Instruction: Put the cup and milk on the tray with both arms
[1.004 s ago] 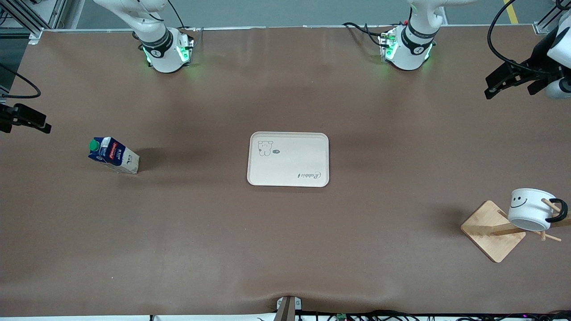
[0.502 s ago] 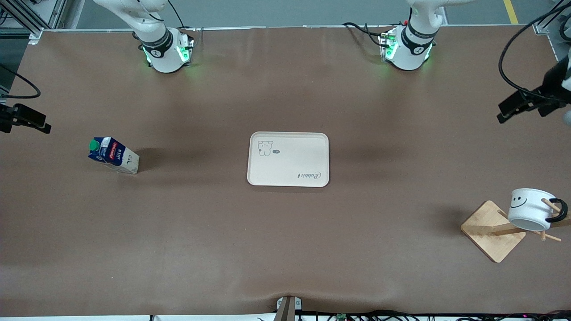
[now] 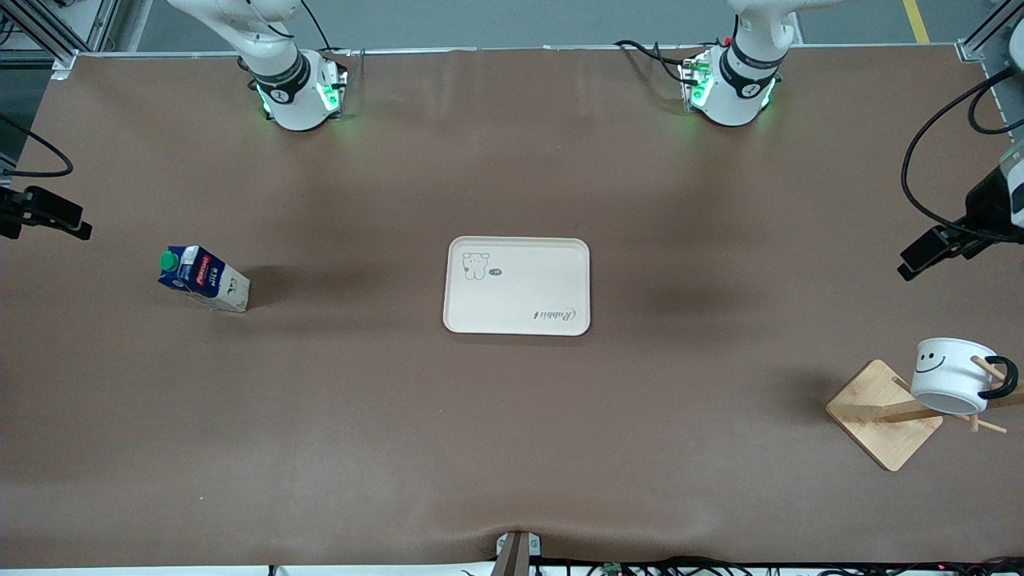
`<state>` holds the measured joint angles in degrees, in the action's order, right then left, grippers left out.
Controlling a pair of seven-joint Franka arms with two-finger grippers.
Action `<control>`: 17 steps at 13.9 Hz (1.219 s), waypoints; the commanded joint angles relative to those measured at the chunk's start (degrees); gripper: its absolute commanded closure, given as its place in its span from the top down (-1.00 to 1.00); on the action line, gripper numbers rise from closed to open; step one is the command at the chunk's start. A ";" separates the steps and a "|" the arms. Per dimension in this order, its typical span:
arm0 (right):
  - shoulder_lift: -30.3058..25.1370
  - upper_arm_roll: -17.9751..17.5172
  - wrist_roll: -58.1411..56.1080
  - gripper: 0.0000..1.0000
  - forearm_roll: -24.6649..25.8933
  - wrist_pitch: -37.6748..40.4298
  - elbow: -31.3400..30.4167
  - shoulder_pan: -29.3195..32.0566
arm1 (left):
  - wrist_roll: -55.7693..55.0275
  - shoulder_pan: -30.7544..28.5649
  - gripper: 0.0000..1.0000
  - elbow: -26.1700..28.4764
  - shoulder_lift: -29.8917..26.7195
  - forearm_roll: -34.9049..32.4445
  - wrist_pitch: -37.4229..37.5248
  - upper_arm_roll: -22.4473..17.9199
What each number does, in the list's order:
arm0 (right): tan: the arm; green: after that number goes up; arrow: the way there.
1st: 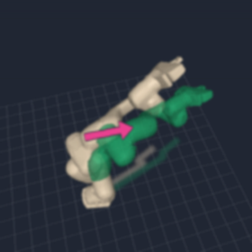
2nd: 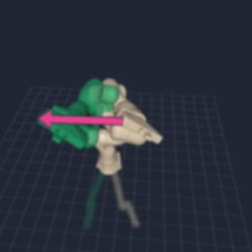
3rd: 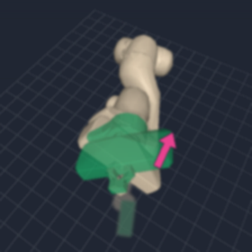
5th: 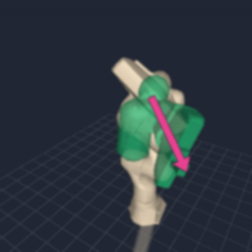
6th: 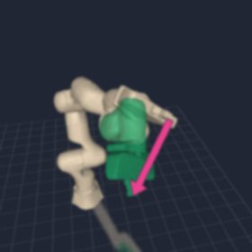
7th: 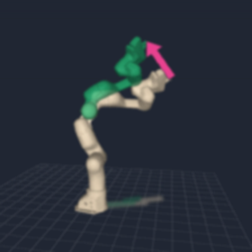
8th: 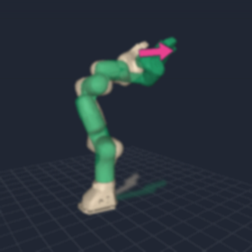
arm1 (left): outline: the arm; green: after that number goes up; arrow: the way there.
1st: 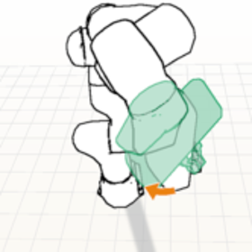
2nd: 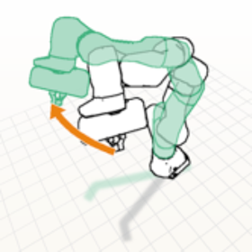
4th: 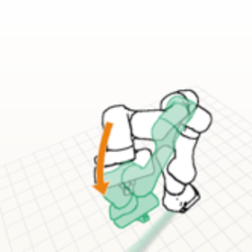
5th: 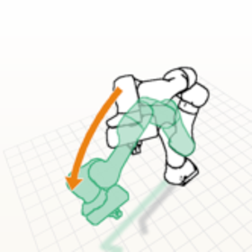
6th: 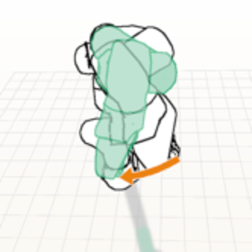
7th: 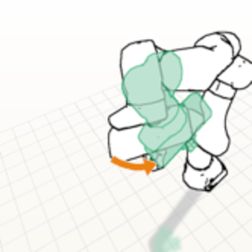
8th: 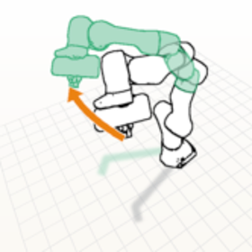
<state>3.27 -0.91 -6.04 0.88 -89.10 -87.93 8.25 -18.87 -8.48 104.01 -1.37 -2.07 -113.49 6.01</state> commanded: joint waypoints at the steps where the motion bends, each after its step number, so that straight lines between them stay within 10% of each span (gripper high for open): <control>1: 0.68 -0.32 0.24 1.00 -0.71 0.59 1.70 0.27 | -1.09 -3.46 1.00 7.07 -2.76 -0.66 -8.21 0.49; 17: 3.67 -0.49 -0.29 1.00 -0.71 0.50 2.94 -0.43 | 9.72 -9.63 0.86 19.31 3.64 -0.92 -42.41 0.67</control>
<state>6.39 -1.30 -6.08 0.88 -89.31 -86.62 7.64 -10.03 -17.79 123.24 0.86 -2.18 -152.56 6.42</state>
